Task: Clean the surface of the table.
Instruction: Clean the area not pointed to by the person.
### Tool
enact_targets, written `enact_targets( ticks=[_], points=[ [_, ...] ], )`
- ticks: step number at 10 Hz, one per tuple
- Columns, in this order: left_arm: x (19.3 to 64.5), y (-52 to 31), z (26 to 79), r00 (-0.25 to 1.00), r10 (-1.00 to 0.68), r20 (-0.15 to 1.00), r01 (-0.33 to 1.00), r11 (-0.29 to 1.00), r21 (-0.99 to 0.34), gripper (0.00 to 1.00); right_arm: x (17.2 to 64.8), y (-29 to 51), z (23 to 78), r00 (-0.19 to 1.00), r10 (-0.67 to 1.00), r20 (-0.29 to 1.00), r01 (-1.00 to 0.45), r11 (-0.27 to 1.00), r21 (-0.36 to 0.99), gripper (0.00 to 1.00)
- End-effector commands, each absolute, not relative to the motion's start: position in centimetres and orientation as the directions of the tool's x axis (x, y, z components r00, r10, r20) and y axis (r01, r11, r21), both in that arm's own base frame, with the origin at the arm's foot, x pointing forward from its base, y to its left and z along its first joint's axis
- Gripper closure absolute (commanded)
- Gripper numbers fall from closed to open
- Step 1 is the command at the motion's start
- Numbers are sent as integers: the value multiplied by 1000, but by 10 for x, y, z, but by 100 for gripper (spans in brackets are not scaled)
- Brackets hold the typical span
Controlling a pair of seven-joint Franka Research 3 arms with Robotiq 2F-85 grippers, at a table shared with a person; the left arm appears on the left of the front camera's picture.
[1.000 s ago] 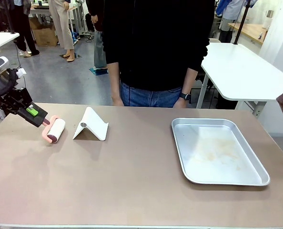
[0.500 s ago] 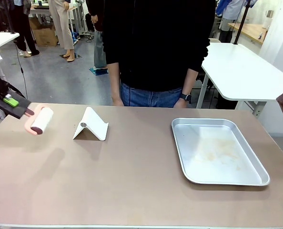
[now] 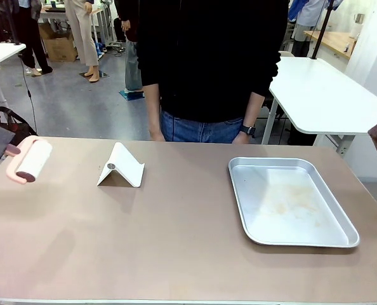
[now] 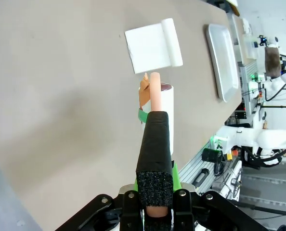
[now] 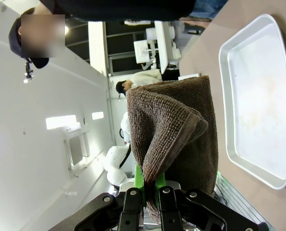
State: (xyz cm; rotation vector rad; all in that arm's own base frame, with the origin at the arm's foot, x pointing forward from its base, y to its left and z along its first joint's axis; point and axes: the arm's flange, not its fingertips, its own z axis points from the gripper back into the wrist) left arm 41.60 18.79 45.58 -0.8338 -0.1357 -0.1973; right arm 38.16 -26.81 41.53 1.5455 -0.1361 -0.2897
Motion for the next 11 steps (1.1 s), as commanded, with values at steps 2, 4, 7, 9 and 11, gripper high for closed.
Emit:
enact_targets(
  ticks=[2, 4, 7, 9, 11],
  points=[
    [370, 186, 453, 968, -124, 218, 245, 650, -720, 78, 381, -268, 417, 959, -269, -90, 94, 1, 996, 90],
    [359, 177, 451, 959, -147, 240, 279, 620, -733, 78, 381, -268, 417, 959, -269, -90, 94, 1, 996, 90],
    [374, 189, 451, 974, -112, 199, 223, 651, -726, 78, 381, -268, 417, 959, -269, -90, 94, 1, 996, 90],
    [374, 189, 451, 974, -112, 199, 223, 651, -726, 78, 381, -268, 417, 959, -269, -90, 94, 1, 996, 90],
    [374, 189, 451, 974, -112, 199, 223, 651, -726, 78, 381, -268, 417, 959, -269, -90, 94, 1, 996, 90]
  ],
)
